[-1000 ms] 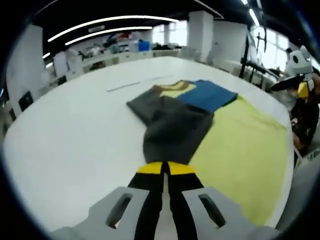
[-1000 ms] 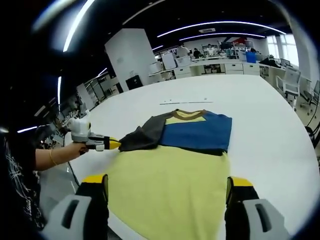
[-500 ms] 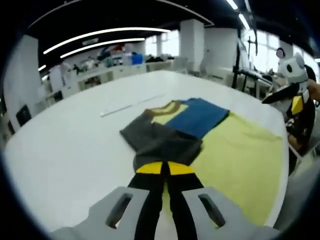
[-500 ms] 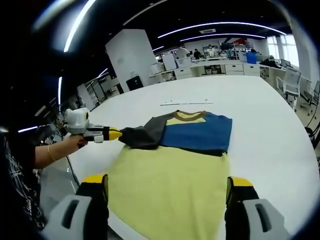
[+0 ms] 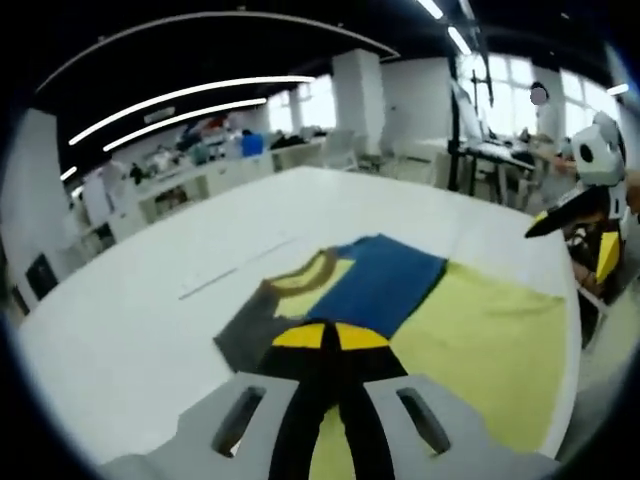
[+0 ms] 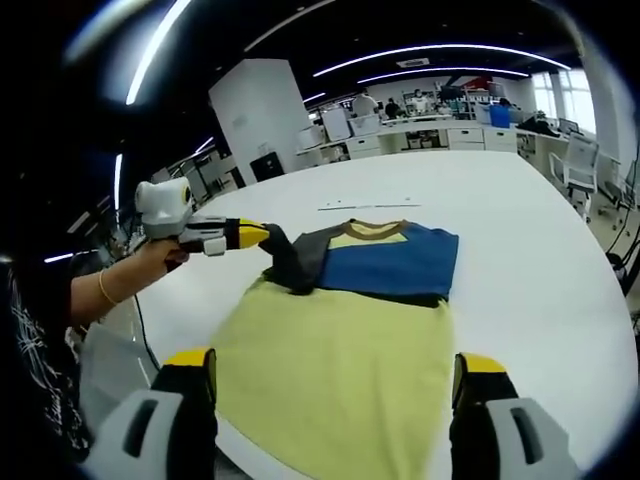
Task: Fold the garment on the visible template until the final outline fits inside the template.
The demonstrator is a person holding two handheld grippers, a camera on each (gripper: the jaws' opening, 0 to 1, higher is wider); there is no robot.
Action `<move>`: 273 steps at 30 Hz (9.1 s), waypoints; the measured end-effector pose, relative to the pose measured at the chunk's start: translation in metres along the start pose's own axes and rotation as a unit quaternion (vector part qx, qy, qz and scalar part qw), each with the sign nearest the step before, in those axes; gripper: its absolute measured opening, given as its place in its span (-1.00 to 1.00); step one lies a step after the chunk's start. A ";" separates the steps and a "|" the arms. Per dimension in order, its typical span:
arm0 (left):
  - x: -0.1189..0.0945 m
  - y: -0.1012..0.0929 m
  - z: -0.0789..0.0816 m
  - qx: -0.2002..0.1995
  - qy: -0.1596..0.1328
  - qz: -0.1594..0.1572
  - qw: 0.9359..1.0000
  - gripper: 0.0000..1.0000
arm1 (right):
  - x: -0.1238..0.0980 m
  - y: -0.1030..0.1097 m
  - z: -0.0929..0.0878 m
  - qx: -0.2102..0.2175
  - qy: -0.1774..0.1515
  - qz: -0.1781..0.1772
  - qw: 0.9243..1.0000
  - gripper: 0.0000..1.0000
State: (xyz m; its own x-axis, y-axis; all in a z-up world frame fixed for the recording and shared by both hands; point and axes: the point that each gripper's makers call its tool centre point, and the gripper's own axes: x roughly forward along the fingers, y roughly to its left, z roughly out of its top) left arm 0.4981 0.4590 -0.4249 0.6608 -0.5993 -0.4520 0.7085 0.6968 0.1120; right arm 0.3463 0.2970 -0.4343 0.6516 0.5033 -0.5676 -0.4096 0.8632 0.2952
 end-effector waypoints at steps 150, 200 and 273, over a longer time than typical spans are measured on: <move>0.001 0.073 -0.124 -0.140 0.099 0.105 0.980 -0.90 | 0.162 -0.148 0.054 0.026 0.008 -0.095 0.995 -0.78; -0.019 0.075 -0.112 -0.083 0.106 0.105 0.985 -0.14 | 0.114 -0.120 0.043 0.002 0.049 -0.091 0.995 0.05; -0.158 -0.056 -0.170 -0.155 0.164 0.000 0.974 0.23 | -0.024 -0.049 -0.129 -0.006 0.179 -0.087 0.980 0.11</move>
State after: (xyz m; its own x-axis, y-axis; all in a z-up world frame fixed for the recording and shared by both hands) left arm 0.3119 0.5815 -0.5105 0.5102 -0.4770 -0.7157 0.5665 0.8125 -0.1376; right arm 0.2684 0.2369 -0.5340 0.4472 0.2995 -0.8428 -0.3198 0.9335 0.1620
